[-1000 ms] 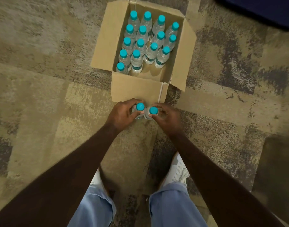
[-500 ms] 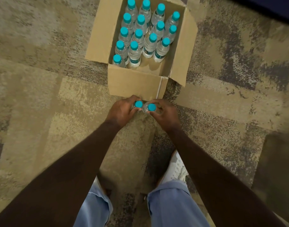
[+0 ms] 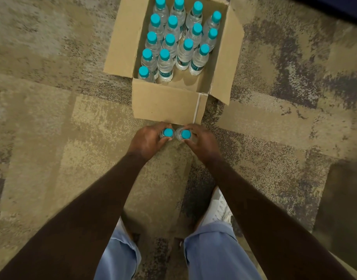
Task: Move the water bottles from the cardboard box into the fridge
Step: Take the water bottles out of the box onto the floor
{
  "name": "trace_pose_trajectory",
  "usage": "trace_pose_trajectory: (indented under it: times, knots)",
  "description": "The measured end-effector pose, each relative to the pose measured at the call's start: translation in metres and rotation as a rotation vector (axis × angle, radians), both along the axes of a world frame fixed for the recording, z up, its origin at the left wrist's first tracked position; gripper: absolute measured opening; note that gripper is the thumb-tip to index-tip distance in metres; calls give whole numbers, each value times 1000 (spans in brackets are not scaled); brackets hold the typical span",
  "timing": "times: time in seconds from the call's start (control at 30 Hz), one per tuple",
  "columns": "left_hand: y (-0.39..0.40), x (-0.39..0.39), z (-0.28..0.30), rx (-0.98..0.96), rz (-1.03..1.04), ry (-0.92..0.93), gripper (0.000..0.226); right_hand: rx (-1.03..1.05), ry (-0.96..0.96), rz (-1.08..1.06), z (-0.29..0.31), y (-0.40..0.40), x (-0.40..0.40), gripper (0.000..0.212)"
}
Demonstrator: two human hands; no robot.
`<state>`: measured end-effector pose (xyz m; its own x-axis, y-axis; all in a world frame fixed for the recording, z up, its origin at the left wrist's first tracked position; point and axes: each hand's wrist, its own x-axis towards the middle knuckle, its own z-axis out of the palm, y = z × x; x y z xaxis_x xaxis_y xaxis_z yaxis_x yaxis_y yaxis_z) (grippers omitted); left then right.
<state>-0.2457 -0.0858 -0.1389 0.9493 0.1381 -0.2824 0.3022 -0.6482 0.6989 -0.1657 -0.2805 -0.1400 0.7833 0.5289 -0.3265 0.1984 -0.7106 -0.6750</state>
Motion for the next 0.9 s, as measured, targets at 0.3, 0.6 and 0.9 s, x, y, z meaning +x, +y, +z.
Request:
trace_pose_trajectory:
  times: [0.3,0.6,0.9]
  knots:
    - [1,8,7,-69,33,-74,37,-95,-73,64,13,-1,4,49]
    - [13,80,33,-223,232,-251,18,126,-204,-69,38,30,64,42]
    - [27,156,27,-120,423,-265,19,192,-256,-186,39,76,137,41]
